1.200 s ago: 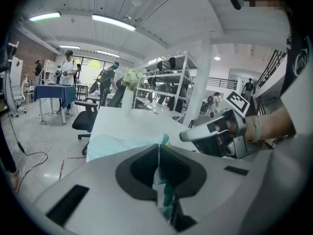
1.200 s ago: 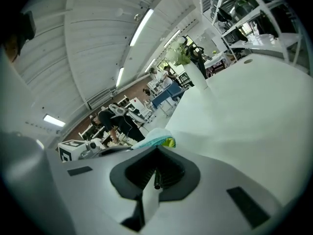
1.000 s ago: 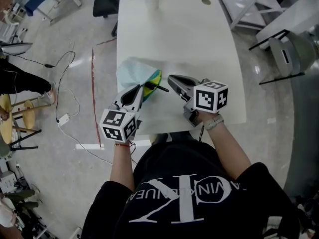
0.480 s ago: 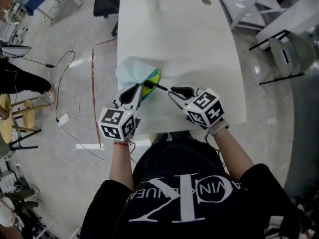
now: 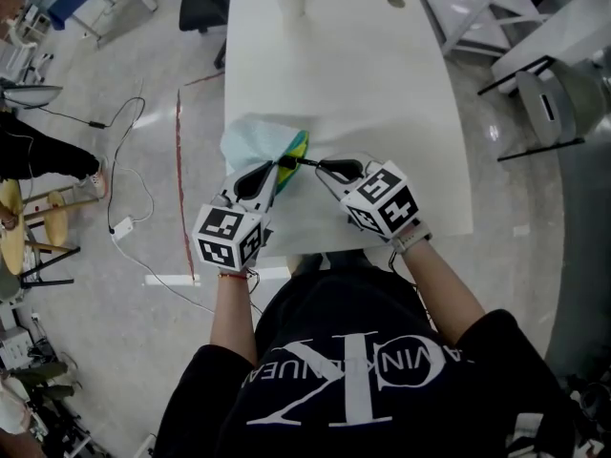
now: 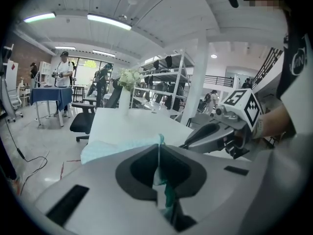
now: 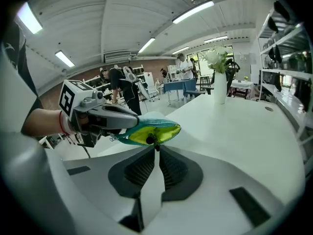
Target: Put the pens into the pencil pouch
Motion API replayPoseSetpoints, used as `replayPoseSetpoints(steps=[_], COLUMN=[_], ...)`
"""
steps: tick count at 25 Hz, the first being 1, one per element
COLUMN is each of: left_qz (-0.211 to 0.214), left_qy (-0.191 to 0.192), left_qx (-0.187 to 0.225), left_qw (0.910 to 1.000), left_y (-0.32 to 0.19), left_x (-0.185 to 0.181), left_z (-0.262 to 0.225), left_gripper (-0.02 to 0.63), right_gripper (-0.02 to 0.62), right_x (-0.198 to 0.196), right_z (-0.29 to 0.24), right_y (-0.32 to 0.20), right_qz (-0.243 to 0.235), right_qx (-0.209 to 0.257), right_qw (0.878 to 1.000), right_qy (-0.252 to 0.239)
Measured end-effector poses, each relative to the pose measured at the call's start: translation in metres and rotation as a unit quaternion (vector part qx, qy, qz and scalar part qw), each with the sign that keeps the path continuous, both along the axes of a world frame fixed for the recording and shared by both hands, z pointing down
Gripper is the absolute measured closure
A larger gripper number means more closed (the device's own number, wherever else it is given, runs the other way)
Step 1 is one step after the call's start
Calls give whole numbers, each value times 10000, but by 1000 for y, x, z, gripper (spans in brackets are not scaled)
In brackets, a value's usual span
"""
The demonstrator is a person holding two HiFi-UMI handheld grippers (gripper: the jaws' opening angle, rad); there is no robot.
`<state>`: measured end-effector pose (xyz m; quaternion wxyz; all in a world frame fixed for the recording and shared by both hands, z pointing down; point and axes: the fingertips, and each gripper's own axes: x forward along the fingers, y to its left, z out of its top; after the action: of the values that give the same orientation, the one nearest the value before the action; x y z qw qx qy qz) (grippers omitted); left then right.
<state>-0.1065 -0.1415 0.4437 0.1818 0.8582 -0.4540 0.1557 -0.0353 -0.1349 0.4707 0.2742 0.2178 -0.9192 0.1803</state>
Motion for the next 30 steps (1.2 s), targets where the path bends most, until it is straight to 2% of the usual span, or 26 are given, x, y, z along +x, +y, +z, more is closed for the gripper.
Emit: replayPoseSetpoints(steps=[7,11,15,19,26,30], left_qz=[-219,-196,-131,-22,171,260], left_qy=[15,38,41,-35,-274,-153], left_qx=[147,125,110,98,103,183], left_qw=[9997,9997,9998,9999,9994,9994], left_y=[-4,-5,-4,-2,0,-1], left_x=[-9,-7,-5,-1,4,11], left_z=[-7,-6,-6,-4,1,-4], left_gripper=[594,594,594,594,594,594], right_gripper=[554,525,517,545,546,546], right_x=[-3,0,-5,-8,-7,-10], right_z=[1,6,3,-2,-16,-16], right_y=[8,7,6,3,-11,-12], right_qz=[-231,-205,-245,-248,-21,-18], right_qx=[-118,-120,-94,31,94,83], right_qw=[9997,9997,9997,9997,9997,9998], right_qy=[-17,79,22,21,-210,-193])
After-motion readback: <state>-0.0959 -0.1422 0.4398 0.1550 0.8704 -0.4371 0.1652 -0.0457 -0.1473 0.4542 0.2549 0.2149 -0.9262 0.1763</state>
